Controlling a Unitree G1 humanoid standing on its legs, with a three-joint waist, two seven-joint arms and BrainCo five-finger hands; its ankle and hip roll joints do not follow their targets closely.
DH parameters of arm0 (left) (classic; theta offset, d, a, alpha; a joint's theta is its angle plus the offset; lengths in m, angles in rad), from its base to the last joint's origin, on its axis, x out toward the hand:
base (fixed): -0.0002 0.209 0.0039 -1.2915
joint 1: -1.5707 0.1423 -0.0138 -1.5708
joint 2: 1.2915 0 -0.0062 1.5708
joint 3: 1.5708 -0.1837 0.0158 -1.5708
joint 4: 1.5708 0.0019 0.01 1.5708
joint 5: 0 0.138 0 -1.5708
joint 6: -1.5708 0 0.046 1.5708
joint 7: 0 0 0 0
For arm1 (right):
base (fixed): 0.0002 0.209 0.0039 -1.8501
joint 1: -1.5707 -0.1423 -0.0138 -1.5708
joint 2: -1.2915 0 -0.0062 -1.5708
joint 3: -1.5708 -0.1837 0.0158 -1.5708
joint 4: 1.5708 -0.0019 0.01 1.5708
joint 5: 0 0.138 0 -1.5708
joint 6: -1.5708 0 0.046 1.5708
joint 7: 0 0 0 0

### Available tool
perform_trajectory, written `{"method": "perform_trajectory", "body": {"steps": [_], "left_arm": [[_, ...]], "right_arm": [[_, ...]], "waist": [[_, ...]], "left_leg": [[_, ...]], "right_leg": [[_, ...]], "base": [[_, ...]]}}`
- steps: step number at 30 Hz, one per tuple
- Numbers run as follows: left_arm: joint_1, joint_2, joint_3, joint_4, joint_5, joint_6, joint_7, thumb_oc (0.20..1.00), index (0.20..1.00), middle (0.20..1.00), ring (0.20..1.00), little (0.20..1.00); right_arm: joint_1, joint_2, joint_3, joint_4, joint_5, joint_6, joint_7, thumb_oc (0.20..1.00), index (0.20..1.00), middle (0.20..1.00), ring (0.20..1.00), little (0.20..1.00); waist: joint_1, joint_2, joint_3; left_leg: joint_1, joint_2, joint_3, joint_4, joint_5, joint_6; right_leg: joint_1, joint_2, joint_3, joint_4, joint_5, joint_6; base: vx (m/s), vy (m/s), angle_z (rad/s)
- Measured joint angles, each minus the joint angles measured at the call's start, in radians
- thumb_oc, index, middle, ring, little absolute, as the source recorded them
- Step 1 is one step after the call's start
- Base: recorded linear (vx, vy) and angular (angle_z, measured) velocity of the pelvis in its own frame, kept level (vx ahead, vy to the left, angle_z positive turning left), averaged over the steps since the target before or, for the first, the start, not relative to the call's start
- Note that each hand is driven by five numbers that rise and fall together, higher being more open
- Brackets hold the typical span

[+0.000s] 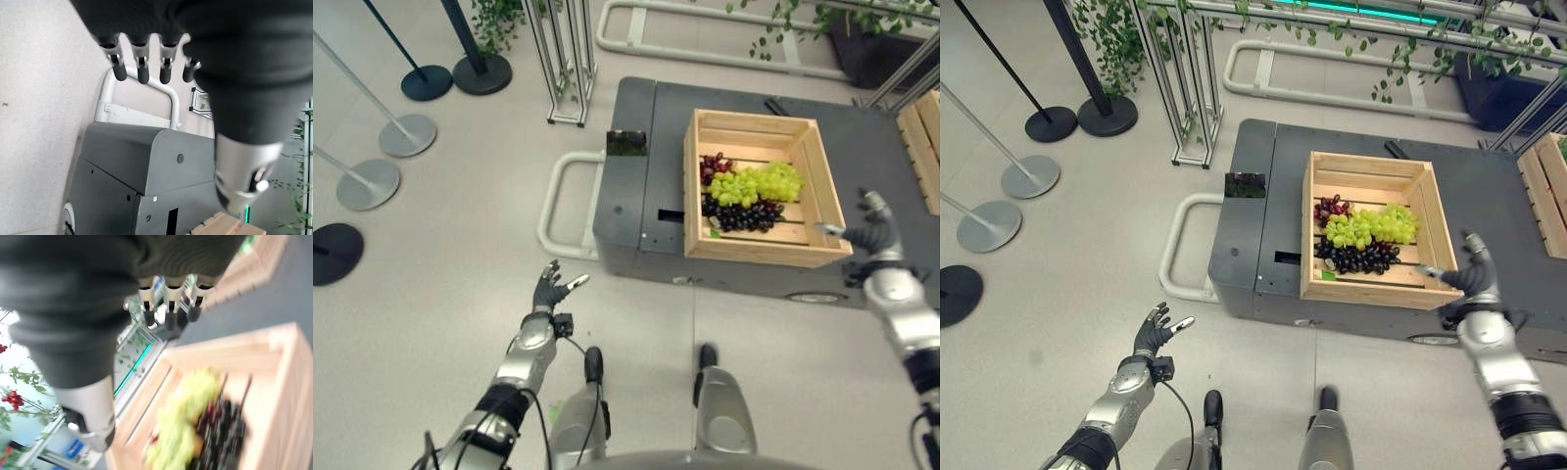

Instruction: Pick up the fruits from the basket on one side to the basket on the other side

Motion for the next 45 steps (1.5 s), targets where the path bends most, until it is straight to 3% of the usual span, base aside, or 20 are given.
{"method": "perform_trajectory", "body": {"steps": [1, 2, 3, 4, 5, 6, 7, 12, 14, 18, 21, 25, 35, 45], "left_arm": [[0.003, 0.015, 0.004, 0.0, 0.0, 0.0, 0.001, 1.0, 1.0, 1.0, 1.0, 1.0], [0.021, 0.033, 0.008, -0.012, -0.001, -0.001, 0.003, 1.0, 1.0, 1.0, 1.0, 1.0], [0.03, 0.047, 0.014, -0.019, -0.001, -0.003, 0.005, 1.0, 1.0, 1.0, 1.0, 1.0], [0.039, 0.017, 0.028, -0.024, -0.006, -0.002, 0.006, 1.0, 1.0, 1.0, 1.0, 1.0], [0.047, 0.005, 0.022, -0.029, -0.007, -0.003, 0.006, 1.0, 1.0, 1.0, 1.0, 1.0], [0.071, -0.033, 0.016, -0.033, -0.007, -0.002, 0.001, 1.0, 1.0, 1.0, 1.0, 1.0], [0.102, -0.063, 0.016, -0.067, -0.016, -0.002, -0.003, 1.0, 1.0, 1.0, 1.0, 1.0], [0.113, -0.121, -0.003, -0.101, -0.047, -0.002, -0.015, 1.0, 1.0, 1.0, 1.0, 1.0], [0.11, -0.124, -0.006, -0.13, -0.048, -0.003, -0.014, 1.0, 1.0, 1.0, 1.0, 1.0], [0.102, -0.124, -0.006, -0.157, -0.048, -0.003, -0.011, 1.0, 1.0, 1.0, 1.0, 1.0], [0.096, -0.117, -0.009, -0.155, -0.048, -0.001, -0.007, 1.0, 1.0, 1.0, 1.0, 1.0], [0.099, -0.074, -0.002, -0.157, -0.047, -0.001, 0.012, 1.0, 1.0, 1.0, 1.0, 1.0], [0.058, -0.069, -0.003, -0.157, -0.046, -0.001, 0.031, 1.0, 1.0, 1.0, 1.0, 1.0], [0.051, -0.066, 0.0, -0.159, -0.047, -0.003, 0.057, 1.0, 1.0, 1.0, 1.0, 1.0]], "right_arm": [[0.002, -0.009, 0.0, -0.001, 0.0, 0.001, 0.009, 1.0, 1.0, 1.0, 1.0, 1.0], [0.001, -0.019, 0.009, 0.01, 0.0, 0.004, 0.018, 1.0, 1.0, 1.0, 1.0, 1.0], [-0.007, -0.028, 0.013, 0.024, 0.0, 0.004, 0.024, 1.0, 1.0, 1.0, 1.0, 1.0], [0.005, -0.068, 0.02, 0.049, -0.006, 0.016, 0.05, 1.0, 1.0, 1.0, 1.0, 1.0], [0.02, -0.081, 0.023, 0.055, -0.009, 0.029, 0.061, 1.0, 1.0, 1.0, 1.0, 1.0], [-0.016, -0.1, 0.055, 0.099, -0.015, 0.045, 0.08, 1.0, 1.0, 1.0, 1.0, 1.0], [-0.055, -0.145, 0.127, 0.114, -0.033, 0.057, 0.104, 1.0, 1.0, 1.0, 1.0, 1.0], [-0.172, -0.224, 0.252, 0.197, -0.097, 0.072, 0.127, 1.0, 1.0, 1.0, 1.0, 1.0], [-0.214, -0.238, 0.277, 0.198, -0.123, 0.072, 0.13, 1.0, 1.0, 1.0, 1.0, 1.0], [-0.331, -0.246, 0.342, 0.197, -0.203, 0.087, 0.138, 1.0, 1.0, 1.0, 1.0, 1.0], [-0.362, -0.241, 0.381, 0.205, -0.244, 0.093, 0.138, 1.0, 1.0, 1.0, 1.0, 1.0], [-0.459, -0.189, 0.441, 0.228, -0.282, 0.108, 0.137, 1.0, 1.0, 1.0, 1.0, 1.0], [-0.567, -0.154, 0.52, 0.167, -0.327, 0.123, 0.142, 1.0, 1.0, 1.0, 1.0, 1.0], [-0.605, -0.078, 0.668, 0.41, -0.432, 0.125, 0.211, 1.0, 1.0, 1.0, 1.0, 1.0]], "waist": [[-0.002, -0.008, 0.0], [0.0, -0.035, -0.012], [-0.007, -0.042, -0.015], [-0.029, -0.016, -0.007], [-0.041, -0.01, -0.01], [-0.038, 0.016, -0.019], [-0.034, 0.026, -0.022], [-0.031, 0.053, -0.014], [-0.04, 0.084, 0.002], [-0.014, 0.159, 0.014], [0.018, 0.151, 0.022], [0.044, 0.119, 0.044], [0.062, 0.063, 0.076], [0.116, 0.042, 0.083]], "left_leg": [[0.006, 0.009, -0.007, -0.011, 0.007, -0.023], [0.014, 0.022, -0.006, -0.031, 0.017, -0.062], [0.01, 0.027, -0.007, -0.035, 0.021, -0.09], [0.005, 0.078, -0.029, -0.049, 0.021, -0.096], [0.002, 0.087, -0.032, -0.051, 0.018, -0.101], [0.028, 0.096, -0.027, -0.05, 0.01, -0.112], [0.03, 0.12, -0.02, -0.044, 0.006, -0.121], [-0.049, 0.157, -0.062, 0.063, 0.019, -0.124], [-0.065, 0.162, -0.046, 0.065, 0.058, -0.174], [-0.097, 0.152, -0.005, 0.002, 0.061, -0.16], [-0.106, 0.119, -0.004, -0.023, 0.067, -0.146], [-0.123, 0.091, -0.001, -0.049, 0.076, -0.132], [-0.156, 0.087, -0.004, -0.051, 0.077, -0.13], [-0.224, 0.085, -0.034, -0.034, 0.081, -0.127]], "right_leg": [[0.018, 0.002, -0.006, -0.032, 0.017, -0.001], [0.052, 0.02, -0.017, -0.073, 0.024, 0.01], [0.066, 0.041, 0.005, -0.104, 0.082, 0.011], [0.073, 0.09, -0.003, -0.096, 0.153, -0.009], [0.077, 0.109, 0.001, -0.097, 0.18, -0.041], [0.075, 0.146, -0.005, -0.103, 0.185, -0.06], [0.073, 0.176, -0.009, -0.119, 0.207, -0.085], [0.111, 0.228, -0.081, -0.167, 0.221, -0.132], [0.147, 0.223, -0.147, -0.167, 0.203, -0.139], [0.119, 0.23, -0.177, -0.167, 0.19, -0.124], [0.106, 0.205, -0.178, -0.167, 0.2, -0.112], [0.078, 0.18, -0.17, -0.167, 0.203, -0.097], [0.051, 0.178, -0.167, -0.167, 0.204, -0.096], [0.015, 0.179, -0.169, -0.166, 0.202, -0.093]], "base": [[0.18, -0.461, 0.05], [0.1, -0.284, 0.16], [0.08, -0.309, 0.5], [0.05, -0.23, 0.64], [0.08, -0.316, 0.47], [0.09, -0.331, -0.17], [0.06, -0.342, -0.37], [0.01, -0.236, 0.22], [-0.01, -0.081, 0.84], [0.04, -0.005, 0.42], [0.03, 0.051, 0.17], [0.02, 0.092, 0.05], [0.0, 0.037, 0.01], [-0.01, 0.003, 0.09]]}}
